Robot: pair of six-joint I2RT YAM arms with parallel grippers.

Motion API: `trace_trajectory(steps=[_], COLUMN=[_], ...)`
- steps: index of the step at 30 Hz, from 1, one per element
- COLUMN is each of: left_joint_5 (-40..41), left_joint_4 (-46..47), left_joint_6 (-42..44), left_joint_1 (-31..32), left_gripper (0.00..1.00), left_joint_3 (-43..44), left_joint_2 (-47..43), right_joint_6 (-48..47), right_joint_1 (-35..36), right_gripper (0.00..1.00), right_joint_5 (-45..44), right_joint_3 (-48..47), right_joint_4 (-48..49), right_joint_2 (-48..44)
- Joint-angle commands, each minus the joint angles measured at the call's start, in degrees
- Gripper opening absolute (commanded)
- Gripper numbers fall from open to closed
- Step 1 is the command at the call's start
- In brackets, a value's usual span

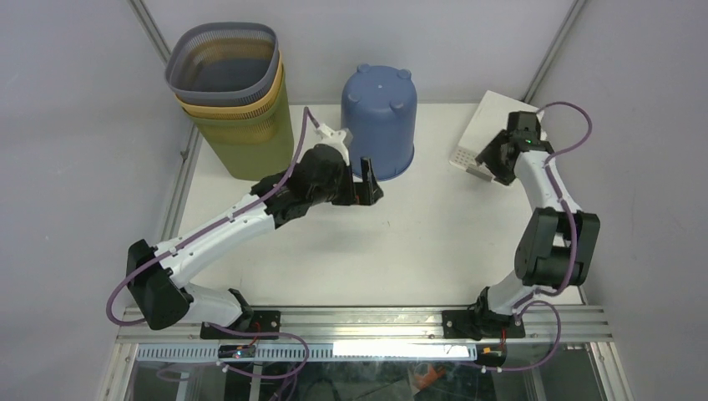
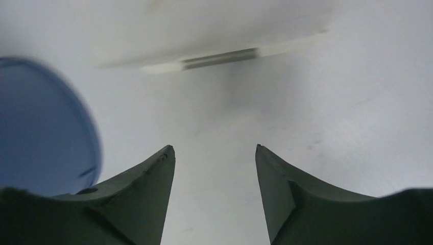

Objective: Turn the large container upside down

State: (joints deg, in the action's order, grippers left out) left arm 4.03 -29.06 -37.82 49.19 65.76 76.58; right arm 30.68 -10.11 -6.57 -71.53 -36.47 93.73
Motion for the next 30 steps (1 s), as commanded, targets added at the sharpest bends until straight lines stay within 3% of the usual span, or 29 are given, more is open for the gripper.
trace_trajectory(steps=[1, 6, 12, 21, 30], left_joint_5=[7.68, 11.44, 16.6, 18.58, 17.68], left_joint_4=[-2.16, -3.88, -4.32, -5.06, -5.48], left_joint_6=[6.39, 5.83, 1.68, -1.43, -3.21], left_joint_1=[0.4, 0.33, 0.07, -0.1, -0.22], left_gripper=[0.99, 0.99, 0.99, 0.99, 0.99], left_joint_3=[11.87, 15.52, 12.81, 6.97, 3.97], left_joint_2=[0.54, -0.99, -7.42, -14.37, -15.68], right_joint_6=[-0.34, 0.08, -2.46, -13.33, -17.01], right_joint_1=[11.24, 20.26, 30.05, 39.94, 41.18], right_gripper=[0.65, 0.73, 0.74, 0.63, 0.48], right_joint_5=[7.73, 7.18, 2.41, -9.33, -16.06], right_joint_3=[-4.45, -18.72, -39.82, -67.19, -61.06], right_joint_4=[3.11, 0.12, -7.35, -15.06, -13.79], right_joint_2=[-10.08, -8.98, 3.41, 22.91, 23.37])
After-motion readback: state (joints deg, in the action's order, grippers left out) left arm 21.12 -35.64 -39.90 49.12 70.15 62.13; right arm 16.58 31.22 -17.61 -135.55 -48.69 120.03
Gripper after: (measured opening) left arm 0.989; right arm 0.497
